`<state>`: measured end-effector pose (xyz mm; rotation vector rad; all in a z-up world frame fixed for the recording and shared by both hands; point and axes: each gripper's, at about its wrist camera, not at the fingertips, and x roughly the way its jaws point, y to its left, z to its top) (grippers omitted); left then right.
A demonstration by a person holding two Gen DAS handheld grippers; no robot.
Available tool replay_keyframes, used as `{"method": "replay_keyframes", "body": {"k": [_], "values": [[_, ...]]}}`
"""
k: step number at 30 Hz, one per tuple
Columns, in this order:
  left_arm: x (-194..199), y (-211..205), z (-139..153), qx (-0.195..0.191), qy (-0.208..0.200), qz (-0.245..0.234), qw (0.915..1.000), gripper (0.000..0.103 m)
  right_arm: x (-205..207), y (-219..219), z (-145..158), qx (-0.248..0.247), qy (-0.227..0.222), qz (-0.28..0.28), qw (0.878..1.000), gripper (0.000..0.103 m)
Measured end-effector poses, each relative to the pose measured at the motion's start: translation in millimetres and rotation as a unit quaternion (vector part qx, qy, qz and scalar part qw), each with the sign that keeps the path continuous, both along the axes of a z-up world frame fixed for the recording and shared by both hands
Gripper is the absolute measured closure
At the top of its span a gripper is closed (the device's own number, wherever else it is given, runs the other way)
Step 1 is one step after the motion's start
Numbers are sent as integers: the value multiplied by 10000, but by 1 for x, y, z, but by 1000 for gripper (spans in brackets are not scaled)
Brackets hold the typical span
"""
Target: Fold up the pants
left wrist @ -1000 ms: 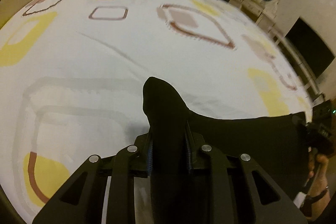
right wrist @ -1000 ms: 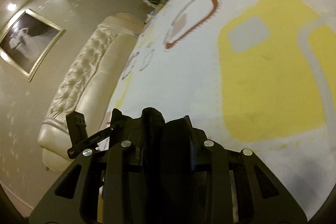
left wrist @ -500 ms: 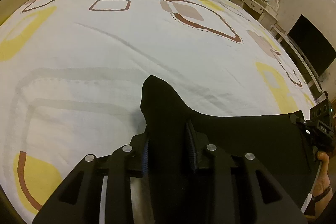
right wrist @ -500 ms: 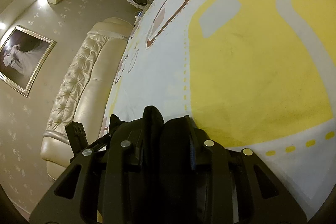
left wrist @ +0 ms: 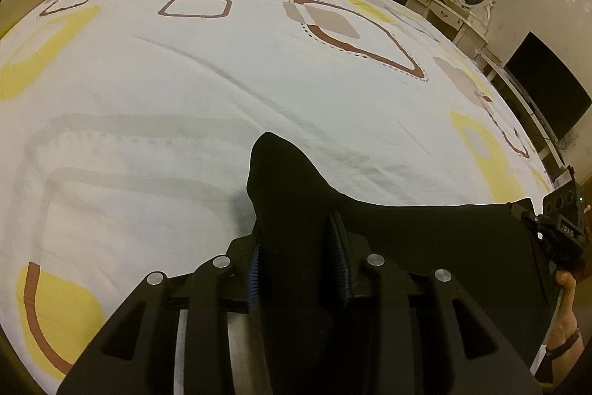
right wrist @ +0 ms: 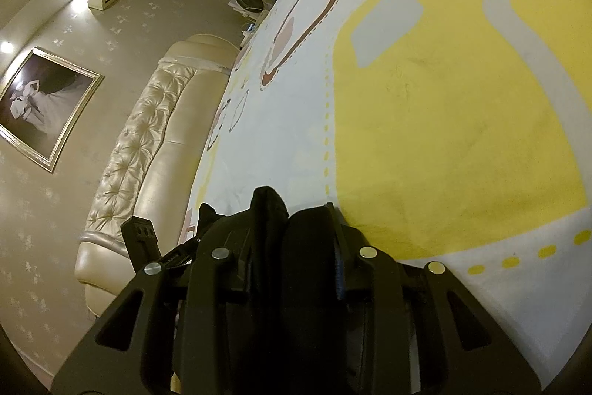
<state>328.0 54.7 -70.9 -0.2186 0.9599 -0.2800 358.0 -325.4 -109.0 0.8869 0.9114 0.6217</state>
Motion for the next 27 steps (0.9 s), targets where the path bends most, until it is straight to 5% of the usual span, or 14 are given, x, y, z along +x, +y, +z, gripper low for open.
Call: {"method": "replay_keyframes", "body": {"k": [4, 5, 10, 19, 27], "values": [[-1, 7, 2, -159, 14, 105, 9998, 52, 0, -3, 1, 116, 20, 13, 9999, 68], [-4, 11, 4, -212, 3, 177, 9996, 42, -2, -4, 3, 180, 51, -9, 9998, 64], [-38, 41, 9, -706, 140, 390, 9966, 26, -28, -26, 18, 510, 81, -418, 9978, 28], [-145, 59, 4, -1179, 355, 633, 9904, 18, -113, -52, 23, 375, 195, -577, 9974, 25], [-149, 20, 2, -1319, 497, 335, 9895, 17, -123, -15, 23, -22, 345, -145, 9993, 22]]}}
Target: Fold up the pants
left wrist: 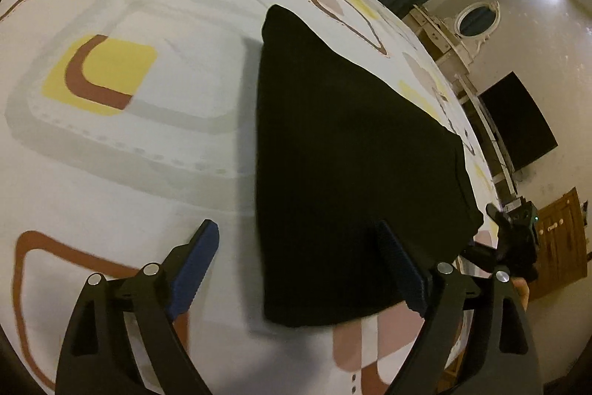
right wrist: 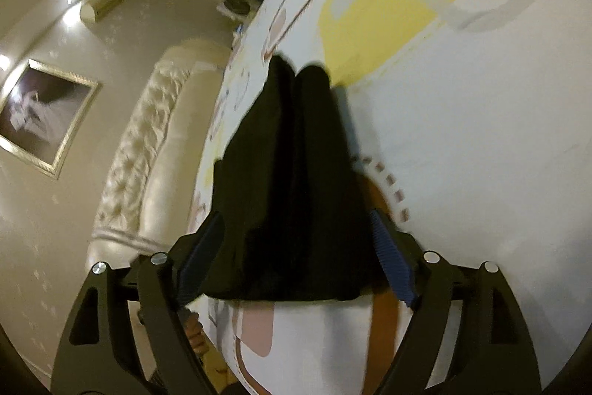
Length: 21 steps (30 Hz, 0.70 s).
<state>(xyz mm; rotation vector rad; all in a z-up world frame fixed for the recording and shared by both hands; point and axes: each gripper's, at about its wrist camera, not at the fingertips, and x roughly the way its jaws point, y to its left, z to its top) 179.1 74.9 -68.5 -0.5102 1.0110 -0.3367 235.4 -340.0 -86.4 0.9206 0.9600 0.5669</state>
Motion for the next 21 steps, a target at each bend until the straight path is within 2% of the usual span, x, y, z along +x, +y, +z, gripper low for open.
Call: {"method": "replay_keyframes", "body": {"k": [2, 3, 4, 5, 7, 9, 12, 17, 21], "values": [[4, 0, -3, -118, 39, 116, 9999, 17, 2, 11, 3, -246, 6, 108, 9996, 23], [6, -1, -3, -84, 30, 122, 9999, 21, 2, 15, 3, -353, 23, 152, 9993, 35], [4, -2, -3, -57, 17, 117, 9999, 31, 2, 18, 2, -420, 56, 209, 9989, 59], [6, -4, -4, -219, 54, -13, 9997, 52, 2, 20, -2, -372, 144, 309, 9987, 63], [5, -5, -2, -202, 136, 102, 9997, 59, 0, 19, -6, -233, 163, 272, 9992, 70], [3, -7, 5, -44, 112, 110, 9999, 67, -4, 16, -3, -140, 138, 203, 9996, 72], [-2, -5, 16, -22, 97, 161, 9998, 71, -12, 15, 5, -69, 68, 175, 9998, 74], [-24, -6, 24, 150, 68, 116, 9998, 72, -30, 16, 15, -96, 117, 296, 9994, 74], [-45, -1, 22, 134, 122, 84, 9998, 72, -54, 11, 11, -30, 176, 397, 9991, 74]]}}
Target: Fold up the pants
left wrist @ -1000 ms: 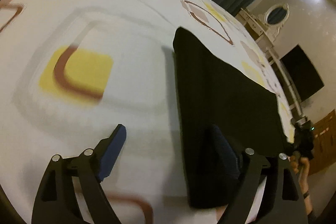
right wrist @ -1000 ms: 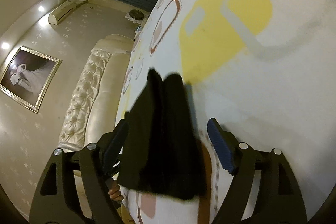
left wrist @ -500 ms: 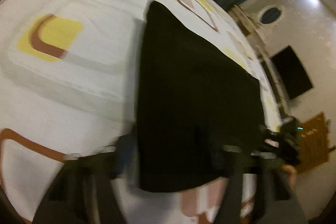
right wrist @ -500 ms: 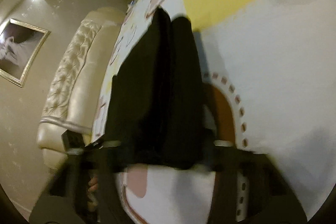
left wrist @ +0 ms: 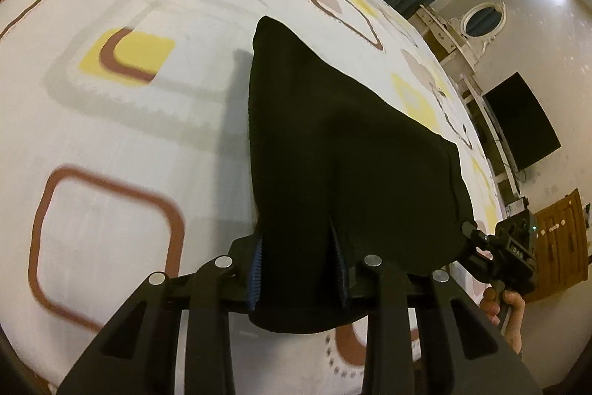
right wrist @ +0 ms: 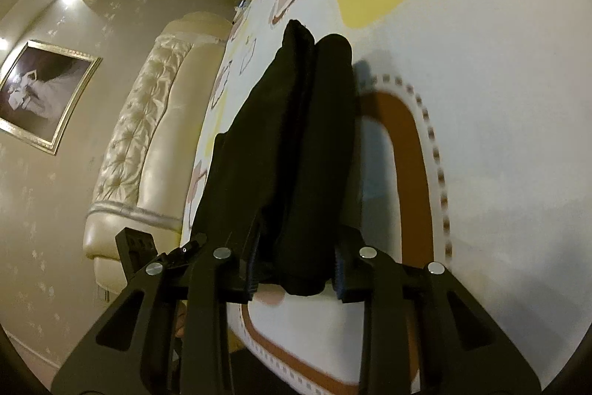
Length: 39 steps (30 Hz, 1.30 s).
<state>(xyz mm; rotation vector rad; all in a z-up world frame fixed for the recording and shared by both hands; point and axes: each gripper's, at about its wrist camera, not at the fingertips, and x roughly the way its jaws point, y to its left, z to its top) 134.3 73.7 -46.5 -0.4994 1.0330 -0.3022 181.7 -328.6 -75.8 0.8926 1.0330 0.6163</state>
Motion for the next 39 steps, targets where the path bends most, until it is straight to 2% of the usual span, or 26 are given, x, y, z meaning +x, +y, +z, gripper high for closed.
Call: {"method": "replay_keyframes", "body": {"k": [5, 9, 13, 29, 31, 32, 33, 36, 39], "values": [[-11, -1, -8, 134, -136, -129, 9997, 71, -19, -2, -12, 21, 50, 27, 10000, 74], [-9, 2, -19, 17, -181, -116, 9998, 69, -18, -4, -30, 270, 82, -40, 9996, 75], [-13, 0, -19, 105, -299, -151, 9994, 69, -20, -4, -30, 277, 23, -34, 9996, 74], [-18, 5, -22, -64, -372, -116, 9992, 66, -25, -16, -34, 363, -16, -109, 9993, 74], [-18, 6, -23, -68, -382, -118, 9992, 63, -24, -17, -34, 375, -7, -121, 9992, 74], [-18, 6, -23, -72, -377, -115, 9992, 58, -24, -18, -35, 396, -1, -138, 9991, 74], [-18, 8, -23, -65, -367, -81, 9993, 47, -25, -21, -37, 436, 9, -161, 9989, 74], [-21, 13, -25, -93, -404, 56, 9991, 35, -29, -24, -37, 627, 66, -272, 9976, 72], [-28, 13, -21, 161, -469, 132, 9987, 27, -34, -33, -38, 740, 128, -379, 9965, 69]]}}
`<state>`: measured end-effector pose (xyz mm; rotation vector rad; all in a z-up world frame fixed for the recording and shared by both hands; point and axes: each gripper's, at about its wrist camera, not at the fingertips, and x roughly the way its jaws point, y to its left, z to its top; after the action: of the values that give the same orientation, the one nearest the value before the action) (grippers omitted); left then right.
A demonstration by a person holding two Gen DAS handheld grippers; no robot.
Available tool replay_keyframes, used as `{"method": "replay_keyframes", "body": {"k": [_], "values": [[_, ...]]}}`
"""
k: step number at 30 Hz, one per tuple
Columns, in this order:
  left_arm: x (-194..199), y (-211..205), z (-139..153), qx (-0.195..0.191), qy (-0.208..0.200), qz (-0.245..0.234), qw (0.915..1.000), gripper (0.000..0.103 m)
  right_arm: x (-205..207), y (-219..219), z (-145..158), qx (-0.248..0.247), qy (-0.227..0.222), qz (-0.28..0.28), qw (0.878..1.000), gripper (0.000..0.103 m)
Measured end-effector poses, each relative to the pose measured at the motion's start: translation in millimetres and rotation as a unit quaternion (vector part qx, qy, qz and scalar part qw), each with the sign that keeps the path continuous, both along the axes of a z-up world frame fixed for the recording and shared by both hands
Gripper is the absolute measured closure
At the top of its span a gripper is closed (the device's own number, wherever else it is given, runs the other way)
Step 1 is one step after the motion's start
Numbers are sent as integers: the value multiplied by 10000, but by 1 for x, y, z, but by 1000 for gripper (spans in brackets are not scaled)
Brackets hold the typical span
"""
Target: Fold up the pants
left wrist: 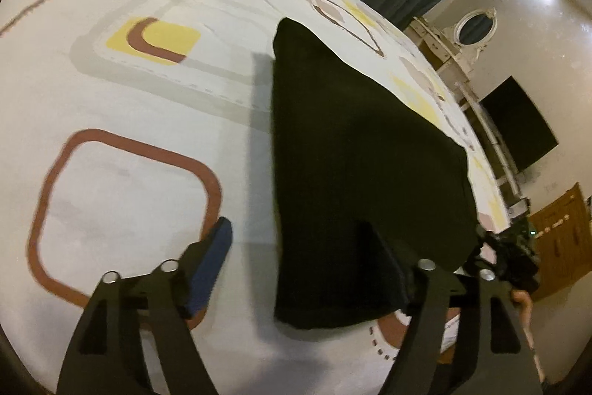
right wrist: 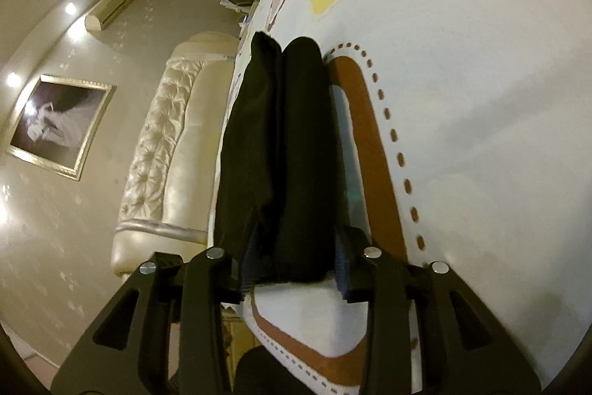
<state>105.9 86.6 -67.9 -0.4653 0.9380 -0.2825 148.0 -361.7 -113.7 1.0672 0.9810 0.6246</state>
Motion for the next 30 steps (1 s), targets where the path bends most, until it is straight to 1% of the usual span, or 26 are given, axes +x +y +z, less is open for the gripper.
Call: {"method": "replay_keyframes", "body": {"k": [3, 6, 8, 10, 11, 13, 14, 15, 16, 19, 22, 23, 25, 27, 28, 30], "values": [[-9, -1, 6, 303, -7, 88, 9995, 22, -10, -12, 2, 3, 37, -71, 10000, 65], [-17, 1, 11, 388, 76, 239, 9989, 21, -21, -23, 3, -95, 125, -148, 9998, 65], [-23, 1, 15, 485, 130, 346, 9981, 21, -30, -29, 6, -212, 185, -184, 9994, 62], [-31, -1, 22, 673, 106, 414, 9968, 21, -39, -31, 12, -382, 201, -214, 9988, 50], [-35, -3, 25, 772, 90, 437, 9960, 21, -44, -32, 18, -520, 200, -223, 9982, 46], [-44, -11, 32, 1052, 52, 428, 9935, 21, -53, -28, 30, -878, 166, -214, 9958, 30], [-50, -16, 36, 1203, -6, 411, 9919, 21, -60, -24, 39, -1265, 117, -236, 9916, 27], [-54, -19, 38, 1279, -75, 394, 9910, 21, -63, -22, 45, -1488, 78, -251, 9885, 26], [-57, -23, 41, 1352, -133, 377, 9900, 21, -67, -17, 53, -1824, -4, -268, 9829, 26], [-68, -38, 48, 1636, -261, 369, 9855, 21, -76, -8, 66, -2391, -197, -352, 9702, 26], [-79, -45, 54, 1795, -398, 512, 9816, 21, -82, 11, 81, -2981, -392, -360, 9531, 25], [-82, -45, 56, 1773, -423, 562, 9816, 20, -84, 20, 86, -3216, -497, -320, 9450, 25], [-86, -46, 58, 1756, -463, 593, 9816, 20, -89, 32, 90, -3498, -651, -221, 9343, 25], [-91, -48, 61, 1991, -585, 708, 9757, 19, -93, 44, 94, -3791, -816, -168, 9216, 24], [-94, -51, 62, 2016, -640, 707, 9748, 19, -95, 47, 95, -3882, -882, -155, 9172, 23], [-96, -53, 64, 1982, -690, 630, 9757, 19, -97, 56, 96, -4106, -991, -132, 9063, 23]]}}
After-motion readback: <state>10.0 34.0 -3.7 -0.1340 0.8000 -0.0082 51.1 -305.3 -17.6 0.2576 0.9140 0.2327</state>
